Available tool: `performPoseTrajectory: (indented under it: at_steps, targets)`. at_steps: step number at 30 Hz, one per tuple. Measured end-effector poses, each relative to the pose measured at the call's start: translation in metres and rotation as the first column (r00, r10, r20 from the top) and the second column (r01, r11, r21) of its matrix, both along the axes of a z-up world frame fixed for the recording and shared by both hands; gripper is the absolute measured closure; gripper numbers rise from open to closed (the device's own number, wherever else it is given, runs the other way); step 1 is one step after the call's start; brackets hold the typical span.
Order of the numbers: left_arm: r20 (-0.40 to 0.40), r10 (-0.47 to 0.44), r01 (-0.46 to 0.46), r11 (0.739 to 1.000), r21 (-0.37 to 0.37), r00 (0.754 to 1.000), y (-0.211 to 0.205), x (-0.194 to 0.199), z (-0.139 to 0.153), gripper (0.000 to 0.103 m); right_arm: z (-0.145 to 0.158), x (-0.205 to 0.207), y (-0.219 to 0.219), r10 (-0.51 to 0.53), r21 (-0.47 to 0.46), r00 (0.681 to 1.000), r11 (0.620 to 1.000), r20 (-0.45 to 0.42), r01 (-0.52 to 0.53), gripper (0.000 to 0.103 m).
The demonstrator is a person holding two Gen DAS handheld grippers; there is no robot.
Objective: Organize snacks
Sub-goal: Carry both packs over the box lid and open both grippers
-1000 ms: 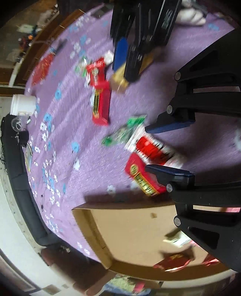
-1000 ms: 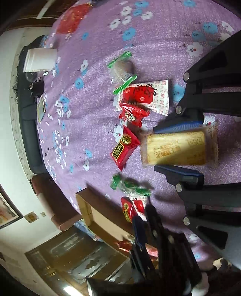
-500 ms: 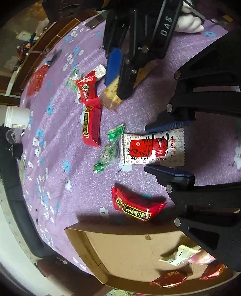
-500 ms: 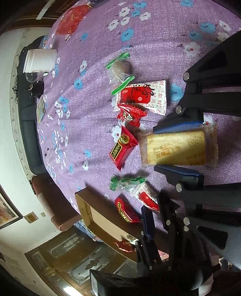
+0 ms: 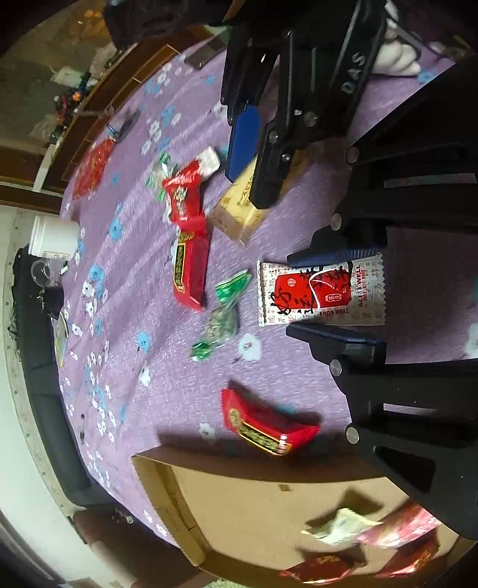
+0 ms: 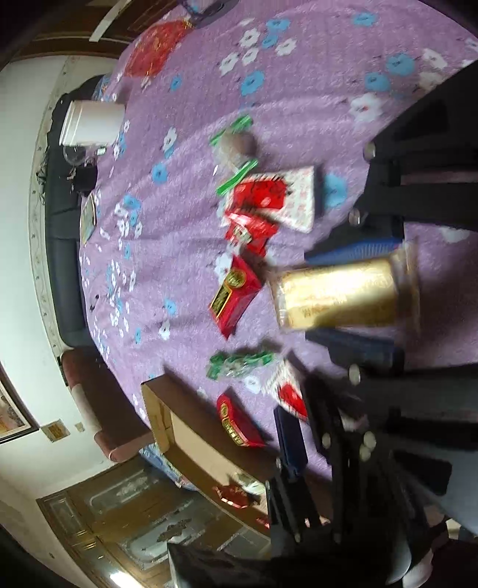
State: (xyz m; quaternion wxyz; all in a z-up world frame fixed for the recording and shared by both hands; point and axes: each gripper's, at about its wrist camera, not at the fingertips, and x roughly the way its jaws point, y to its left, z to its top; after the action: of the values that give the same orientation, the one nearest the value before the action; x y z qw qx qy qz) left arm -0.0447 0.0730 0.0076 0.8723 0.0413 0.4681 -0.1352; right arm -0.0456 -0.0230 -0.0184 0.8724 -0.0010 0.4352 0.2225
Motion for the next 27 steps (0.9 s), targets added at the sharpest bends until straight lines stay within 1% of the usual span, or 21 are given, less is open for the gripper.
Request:
performPoseTrajectory:
  at_steps: [1,3,4,5,6,9,13,15,16,17,19,23,26,27]
  targets:
    - [0.003,0.002,-0.002,1.0,-0.019,1.0,0.003,-0.003,0.003,0.073,0.0,-0.003,-0.002,-0.01,-0.002,1.0,1.0,0.0,0.01,0.067]
    - [0.009,0.006,-0.005,0.996,-0.083,1.0,0.013,-0.01,0.011,0.073,0.001,-0.007,-0.007,-0.029,0.004,1.0,1.0,-0.003,0.029,0.067]
    - [0.013,0.011,-0.01,0.994,-0.106,1.0,0.018,-0.012,0.015,0.073,0.002,-0.008,-0.01,-0.038,0.01,0.999,0.999,-0.004,0.038,0.071]
    - [0.02,0.018,-0.015,0.992,-0.129,1.0,0.024,-0.016,0.02,0.073,0.003,-0.009,-0.013,-0.046,0.023,0.999,0.999,-0.008,0.046,0.084]
    - [0.028,0.025,-0.02,0.988,-0.152,0.999,0.031,-0.02,0.026,0.073,0.006,-0.01,-0.015,-0.05,0.039,0.999,0.998,-0.013,0.05,0.087]
    - [0.046,0.061,-0.05,0.977,-0.207,0.997,0.056,-0.028,0.041,0.073,0.017,-0.011,-0.018,-0.042,0.083,0.999,0.996,-0.016,0.044,0.087]
    - [0.071,0.132,-0.11,0.961,-0.255,0.989,0.093,-0.038,0.054,0.073,0.032,-0.013,-0.007,-0.021,0.063,0.999,0.998,0.026,0.019,0.087]
    - [0.082,0.163,-0.135,0.951,-0.28,0.983,0.108,-0.045,0.06,0.073,0.034,-0.012,-0.004,-0.016,0.049,0.999,0.999,0.037,0.014,0.085]
    - [0.086,0.17,-0.138,0.946,-0.293,0.982,0.114,-0.049,0.062,0.073,0.032,-0.011,-0.003,-0.026,0.038,0.999,0.999,0.037,0.024,0.077]
    - [0.091,0.175,-0.14,0.943,-0.303,0.98,0.119,-0.053,0.064,0.073,0.029,-0.009,-0.005,-0.037,0.025,0.999,0.999,0.03,0.036,0.063]
    - [0.097,0.179,-0.141,0.939,-0.314,0.979,0.125,-0.058,0.067,0.073,0.021,-0.006,-0.008,-0.059,0.004,0.998,0.998,0.011,0.059,0.052]
    - [0.099,0.18,-0.139,0.935,-0.328,0.979,0.128,-0.061,0.066,0.073,0.007,-0.01,-0.004,-0.039,-0.032,0.999,0.999,-0.015,0.038,0.052]
    - [0.093,0.183,-0.141,0.929,-0.341,0.979,0.129,-0.058,0.063,0.073,0.001,-0.019,0.01,-0.011,-0.067,1.0,0.998,0.001,0.011,0.053]
    - [0.092,0.184,-0.142,0.928,-0.345,0.979,0.131,-0.059,0.062,0.073,-0.001,-0.023,0.016,-0.005,-0.1,1.0,0.995,0.01,0.006,0.055]
